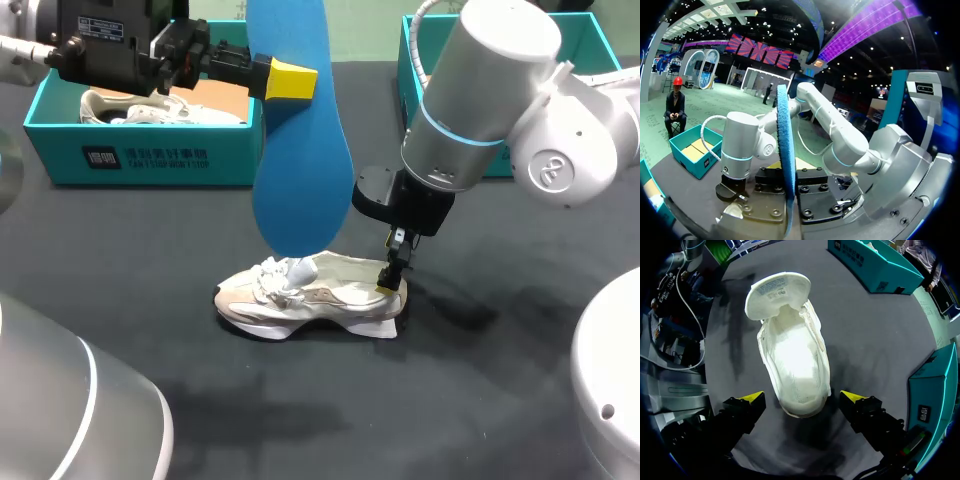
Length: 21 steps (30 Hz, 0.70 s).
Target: Take the shoe out of the shoebox, open the shoe tongue, remove and reinsert the insole, then place the shoe into the shoebox
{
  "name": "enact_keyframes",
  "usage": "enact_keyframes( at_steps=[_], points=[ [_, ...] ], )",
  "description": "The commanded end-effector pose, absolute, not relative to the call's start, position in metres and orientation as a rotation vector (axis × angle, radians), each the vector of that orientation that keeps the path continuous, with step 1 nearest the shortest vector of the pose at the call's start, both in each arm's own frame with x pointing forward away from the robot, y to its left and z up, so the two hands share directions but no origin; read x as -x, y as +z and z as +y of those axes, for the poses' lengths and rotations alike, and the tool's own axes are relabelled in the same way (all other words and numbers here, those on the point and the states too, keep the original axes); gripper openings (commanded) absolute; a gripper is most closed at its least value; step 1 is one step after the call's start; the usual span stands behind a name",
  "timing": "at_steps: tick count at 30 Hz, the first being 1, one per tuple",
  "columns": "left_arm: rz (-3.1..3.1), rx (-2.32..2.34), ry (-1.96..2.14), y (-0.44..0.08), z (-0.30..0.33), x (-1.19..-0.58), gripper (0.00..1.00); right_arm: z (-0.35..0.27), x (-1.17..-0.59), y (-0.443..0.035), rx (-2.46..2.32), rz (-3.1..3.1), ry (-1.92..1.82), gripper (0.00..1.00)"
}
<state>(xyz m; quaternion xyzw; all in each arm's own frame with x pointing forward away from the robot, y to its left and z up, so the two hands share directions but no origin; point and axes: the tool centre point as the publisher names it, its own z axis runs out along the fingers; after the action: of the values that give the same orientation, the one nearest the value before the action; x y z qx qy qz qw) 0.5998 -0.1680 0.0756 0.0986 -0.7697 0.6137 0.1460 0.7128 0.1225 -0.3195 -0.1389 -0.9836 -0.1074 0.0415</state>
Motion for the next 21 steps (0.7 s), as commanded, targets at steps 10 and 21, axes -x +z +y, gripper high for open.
enact_keyframes(
  at_steps=[10, 21],
  points=[
    [-2.217, -0.282, 1.764, 0.076, -0.170, -0.601, 0.00, 0.139, -0.725, -0.320, 0.355, -3.017, -0.073, 1.00],
    [-2.217, -0.282, 1.764, 0.076, -0.170, -0.601, 0.00, 0.150, -0.735, -0.324, 0.312, -3.049, -0.087, 1.00]
  ],
)
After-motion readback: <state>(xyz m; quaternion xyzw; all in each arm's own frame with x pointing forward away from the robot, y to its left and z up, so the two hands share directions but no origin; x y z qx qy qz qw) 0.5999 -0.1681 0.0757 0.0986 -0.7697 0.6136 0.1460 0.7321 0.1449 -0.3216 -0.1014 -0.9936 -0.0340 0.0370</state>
